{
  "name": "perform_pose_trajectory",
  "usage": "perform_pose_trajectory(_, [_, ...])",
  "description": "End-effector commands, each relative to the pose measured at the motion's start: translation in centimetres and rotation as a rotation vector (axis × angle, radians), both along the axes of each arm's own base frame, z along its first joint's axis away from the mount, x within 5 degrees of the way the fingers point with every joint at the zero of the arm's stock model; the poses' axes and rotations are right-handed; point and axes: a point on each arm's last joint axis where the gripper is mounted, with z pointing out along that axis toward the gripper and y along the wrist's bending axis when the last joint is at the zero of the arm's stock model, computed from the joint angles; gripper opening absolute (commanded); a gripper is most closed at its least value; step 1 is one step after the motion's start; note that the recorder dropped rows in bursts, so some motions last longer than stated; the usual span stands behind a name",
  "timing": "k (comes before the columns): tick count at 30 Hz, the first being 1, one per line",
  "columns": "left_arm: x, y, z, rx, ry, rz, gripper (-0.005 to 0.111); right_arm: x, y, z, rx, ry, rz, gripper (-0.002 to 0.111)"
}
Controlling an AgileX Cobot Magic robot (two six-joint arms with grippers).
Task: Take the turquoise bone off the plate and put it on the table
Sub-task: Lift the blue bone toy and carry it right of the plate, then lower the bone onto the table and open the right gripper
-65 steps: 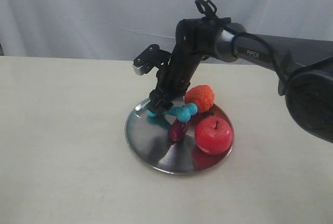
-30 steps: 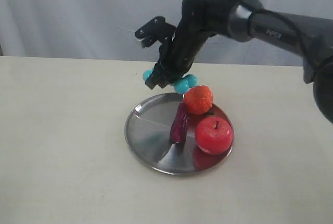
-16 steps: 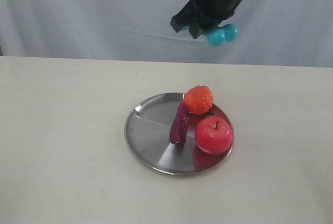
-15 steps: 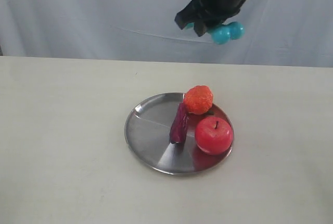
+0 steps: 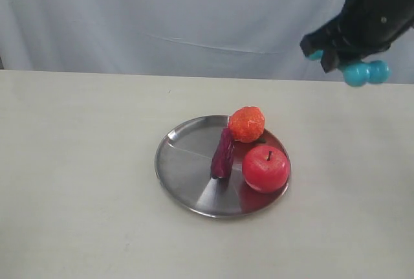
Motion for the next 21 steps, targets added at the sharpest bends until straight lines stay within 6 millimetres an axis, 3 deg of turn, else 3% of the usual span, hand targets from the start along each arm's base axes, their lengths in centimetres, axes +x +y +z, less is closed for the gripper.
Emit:
perform_pose_trajectory(1, [0.0,0.0,0.0,-0.006,-0.005,0.005,0.000,-0.8,-1.9,-5.8,0.001,-0.076,-0.041,0.000])
perform_pose_trajectory(5, [0.0,0.0,0.0,-0.006,-0.005,0.005,0.000,-0.7,-2.5,-9.2,0.052,-0.090,-0.091,0.000])
perform_pose_trajectory(13, [0.0,0.0,0.0,-0.006,-0.005,0.005,0.000,0.5,-2.7,-15.3,0.146,0.059,-0.170,0.000])
perform_pose_trajectory(21, [0.0,0.0,0.0,-0.006,-0.005,0.005,0.000,0.7,-2.6,-19.3,0.190,0.167,-0.228,0.000])
